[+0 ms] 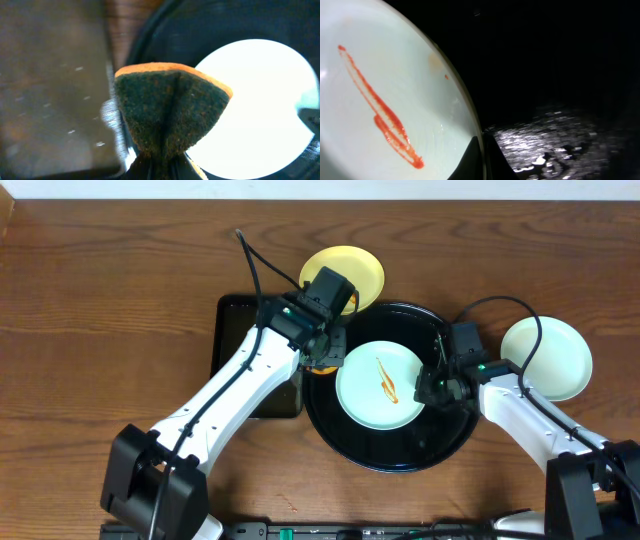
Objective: Clean dirty plates on tray and stack at the side
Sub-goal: 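Hold the second plate with the right gripper and scrub it with the left-held sponge, then carry the sponge left and drop it into the black rectangular tray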
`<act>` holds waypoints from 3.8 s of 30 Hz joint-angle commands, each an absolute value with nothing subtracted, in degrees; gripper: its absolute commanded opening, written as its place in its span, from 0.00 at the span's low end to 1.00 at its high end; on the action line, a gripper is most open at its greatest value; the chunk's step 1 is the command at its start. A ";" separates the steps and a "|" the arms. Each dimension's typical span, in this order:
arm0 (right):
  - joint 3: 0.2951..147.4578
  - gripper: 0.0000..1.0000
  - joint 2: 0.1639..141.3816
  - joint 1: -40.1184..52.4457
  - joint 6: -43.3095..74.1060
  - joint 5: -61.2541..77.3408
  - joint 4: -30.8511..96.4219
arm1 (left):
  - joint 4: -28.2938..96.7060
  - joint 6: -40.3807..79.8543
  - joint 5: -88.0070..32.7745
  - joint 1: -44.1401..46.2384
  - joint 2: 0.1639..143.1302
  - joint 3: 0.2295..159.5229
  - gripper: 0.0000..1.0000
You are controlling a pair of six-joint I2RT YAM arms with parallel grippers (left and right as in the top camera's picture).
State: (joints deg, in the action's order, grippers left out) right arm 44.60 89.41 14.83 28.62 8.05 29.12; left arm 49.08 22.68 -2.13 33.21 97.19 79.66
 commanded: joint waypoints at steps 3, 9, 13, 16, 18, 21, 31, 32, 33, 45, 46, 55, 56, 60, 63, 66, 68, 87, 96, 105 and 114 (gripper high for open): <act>45.19 0.01 89.14 14.72 26.76 2.83 30.00 | 39.68 22.98 -13.23 38.15 96.25 73.60 0.08; 45.19 0.01 89.14 14.74 26.74 3.36 30.11 | 28.56 25.63 -13.69 45.17 97.43 69.87 0.08; 45.19 0.01 89.14 15.22 26.74 3.49 30.46 | 24.03 31.57 -13.69 47.46 100.62 69.69 0.08; 45.19 0.01 89.14 15.35 26.74 3.49 30.46 | 22.00 35.70 -13.76 47.99 103.13 69.69 0.08; 45.19 0.01 89.14 15.35 26.72 3.49 30.52 | 21.17 38.00 -13.78 47.99 104.53 69.69 0.08; 45.19 0.01 89.14 15.35 26.72 3.46 30.68 | 17.76 39.13 -17.19 47.99 106.83 69.69 0.08; 45.19 0.01 89.14 15.35 26.72 3.46 30.87 | 14.00 41.30 -22.09 47.99 111.74 69.63 0.08; 45.19 0.01 89.14 15.35 26.72 3.46 30.87 | 13.98 41.28 -22.09 47.99 112.20 69.63 0.08; 45.19 0.01 89.14 15.35 26.70 3.49 30.89 | 13.98 41.28 -22.06 47.99 112.66 69.60 0.08; 45.19 0.01 89.14 15.35 25.82 3.44 33.26 | 14.20 38.17 -7.97 45.93 116.03 69.60 0.09; 45.19 0.01 89.14 15.35 25.80 3.44 33.54 | 14.11 38.13 -7.70 45.47 116.03 69.60 0.09; 45.08 0.01 89.14 15.35 25.63 3.42 35.73 | 12.49 37.95 -4.16 40.62 116.03 69.60 0.13; 45.08 0.01 89.14 15.35 25.63 3.44 35.81 | 12.56 37.93 -3.77 40.14 116.03 69.60 0.13; 45.08 0.01 89.14 15.35 25.63 3.42 36.01 | 14.74 35.05 -3.81 39.35 116.03 69.60 0.13; 45.08 0.01 89.14 15.35 25.63 3.44 36.01 | 21.19 31.42 -3.77 38.81 116.03 69.65 0.08; 45.08 0.01 89.14 15.35 25.58 3.44 36.03 | 25.19 30.04 -3.77 37.93 115.50 70.00 0.08; 45.08 0.01 89.14 15.35 25.58 3.42 36.05 | 26.96 29.43 -3.79 37.23 114.17 70.26 0.08; 45.08 0.19 89.14 15.42 25.63 4.67 35.11 | 44.71 25.17 0.91 29.15 92.82 70.70 0.08; 45.06 0.04 89.14 15.44 25.65 7.16 34.24 | 41.89 16.43 -0.05 18.59 95.77 67.13 0.08; 45.04 0.01 89.14 15.46 25.65 7.16 34.33 | 37.01 14.63 -6.04 11.51 105.45 66.48 0.08; 45.06 0.01 89.14 15.44 25.63 7.03 33.74 | 36.67 14.66 -7.68 11.27 106.50 66.70 0.61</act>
